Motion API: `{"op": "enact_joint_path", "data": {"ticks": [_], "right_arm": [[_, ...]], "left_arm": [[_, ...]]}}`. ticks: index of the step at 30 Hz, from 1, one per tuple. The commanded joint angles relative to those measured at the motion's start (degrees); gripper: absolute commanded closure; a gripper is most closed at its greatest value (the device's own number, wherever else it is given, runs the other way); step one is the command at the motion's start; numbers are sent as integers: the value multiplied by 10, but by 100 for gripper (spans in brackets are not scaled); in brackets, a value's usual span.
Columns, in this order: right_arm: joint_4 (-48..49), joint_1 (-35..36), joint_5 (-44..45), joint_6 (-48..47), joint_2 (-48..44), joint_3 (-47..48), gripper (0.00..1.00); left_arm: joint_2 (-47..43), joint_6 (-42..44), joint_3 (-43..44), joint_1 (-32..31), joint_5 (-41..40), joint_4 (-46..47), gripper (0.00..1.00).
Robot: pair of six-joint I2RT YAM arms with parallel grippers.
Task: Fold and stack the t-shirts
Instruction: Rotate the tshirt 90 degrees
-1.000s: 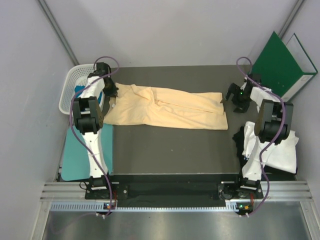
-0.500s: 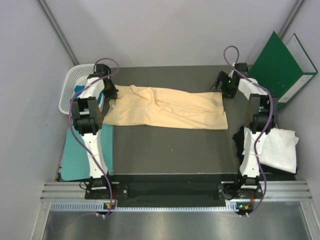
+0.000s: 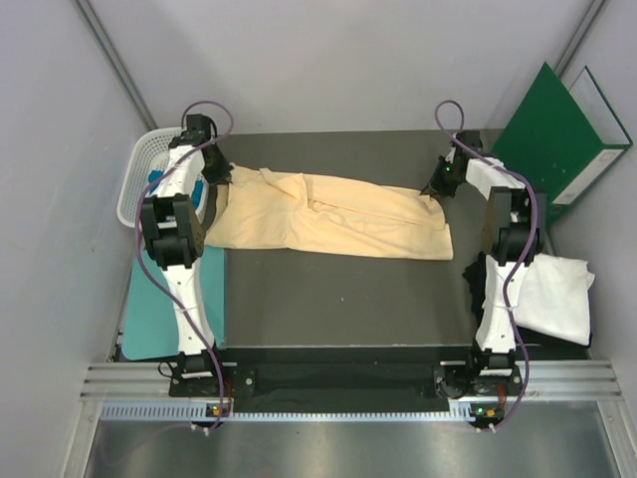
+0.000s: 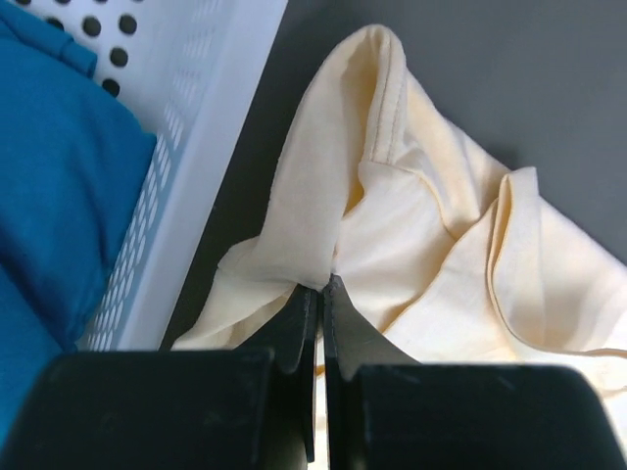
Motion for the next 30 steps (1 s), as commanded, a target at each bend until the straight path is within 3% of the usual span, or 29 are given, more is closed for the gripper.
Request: {"op": "enact_joint_path", "data": {"ticks": [1,8,16,17,18,19,20,26,28,30], "right_arm": [[-84,1,86,-44,-38,-46,100],[-130,-8,91,-54,-112,-143,100],[-146,-4,89,-37,-244,-307,100],[-144,-4,94,-34,-253,-329,100],[-140,-3,99,-30,-261,-337,100],[-136,-3,100,-30,-273,-342,99],[-135,-3,104,-28,-277,-343,98],[-141,-4,114,-32,-249,-272,89],[-140,-4,131,-38,-227,-245,88],[-133,-5,154,-42,-208,-228,79]], "left_arm": [[19,7,51,5,3,-3,100],[96,2,144,0,42,10,100],[178,-76,220,-3,171,119,98],[185,-91,223,-3,191,133,85],[184,-94,226,-3,197,148,63],[181,-94,225,-3,198,152,11],[163,-89,218,-3,196,154,1],[18,-71,134,-3,213,154,1],[-28,-72,57,-17,240,156,1],[-92,-77,-34,-41,269,162,1]]}}
